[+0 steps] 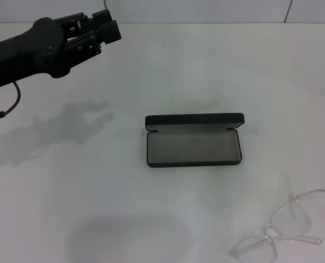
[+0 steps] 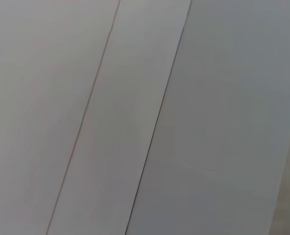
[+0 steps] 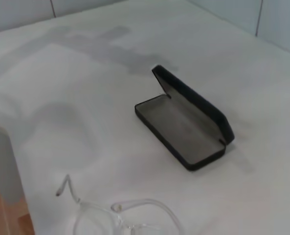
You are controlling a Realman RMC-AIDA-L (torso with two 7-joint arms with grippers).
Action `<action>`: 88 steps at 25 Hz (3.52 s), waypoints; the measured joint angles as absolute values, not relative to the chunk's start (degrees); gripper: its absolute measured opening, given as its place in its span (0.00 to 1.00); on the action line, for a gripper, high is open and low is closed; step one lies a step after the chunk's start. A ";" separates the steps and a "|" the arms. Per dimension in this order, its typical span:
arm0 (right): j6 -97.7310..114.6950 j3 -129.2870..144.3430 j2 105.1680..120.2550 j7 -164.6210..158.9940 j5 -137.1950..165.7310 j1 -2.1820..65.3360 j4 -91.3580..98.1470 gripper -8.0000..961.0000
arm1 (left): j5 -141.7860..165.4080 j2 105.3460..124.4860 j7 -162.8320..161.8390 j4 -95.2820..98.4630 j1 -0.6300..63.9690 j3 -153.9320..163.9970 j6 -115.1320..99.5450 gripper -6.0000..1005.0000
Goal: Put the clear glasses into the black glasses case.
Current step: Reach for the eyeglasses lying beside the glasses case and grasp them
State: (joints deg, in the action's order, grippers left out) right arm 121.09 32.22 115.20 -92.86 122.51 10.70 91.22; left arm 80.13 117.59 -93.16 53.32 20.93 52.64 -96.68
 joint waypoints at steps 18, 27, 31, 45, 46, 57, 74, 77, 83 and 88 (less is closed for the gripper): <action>108.63 54.84 115.31 -92.71 127.26 16.55 84.44 0.57 | 80.47 116.88 -92.64 51.24 22.61 51.17 -96.33 0.34; 108.45 56.33 115.39 -92.37 127.27 21.94 79.99 0.57 | 80.50 116.87 -92.64 50.88 22.94 49.97 -96.32 0.34; 108.29 56.57 115.40 -92.37 127.27 23.66 78.16 0.57 | 80.51 116.89 -92.63 50.83 23.02 49.90 -96.32 0.34; 106.75 56.34 115.39 -91.01 127.02 23.76 77.50 0.18 | 80.51 116.94 -92.63 50.80 22.74 49.83 -96.33 0.35; 106.78 56.25 115.40 -91.07 126.85 23.72 77.53 0.15 | 80.51 116.96 -92.64 50.80 22.72 49.83 -96.32 0.35; 108.10 55.77 115.32 -91.36 123.71 23.27 78.25 0.01 | 80.51 117.26 -92.64 50.80 22.19 49.83 -96.51 0.35; 108.43 52.43 115.09 -91.33 118.93 23.28 80.22 0.01 | 80.28 117.07 -92.64 49.29 21.93 49.83 -96.68 0.36; 108.24 50.54 115.02 -91.34 119.03 23.23 80.33 0.01 | 80.13 116.97 -92.64 49.24 22.07 49.83 -96.69 0.36; 108.74 50.17 113.48 -90.84 122.16 23.40 81.04 0.01 | 80.16 116.78 -92.64 49.21 22.41 49.83 -96.83 0.36; 109.50 50.52 113.36 -88.13 126.77 23.58 82.36 0.01 | 80.35 116.26 -92.64 48.03 22.94 49.83 -96.86 0.37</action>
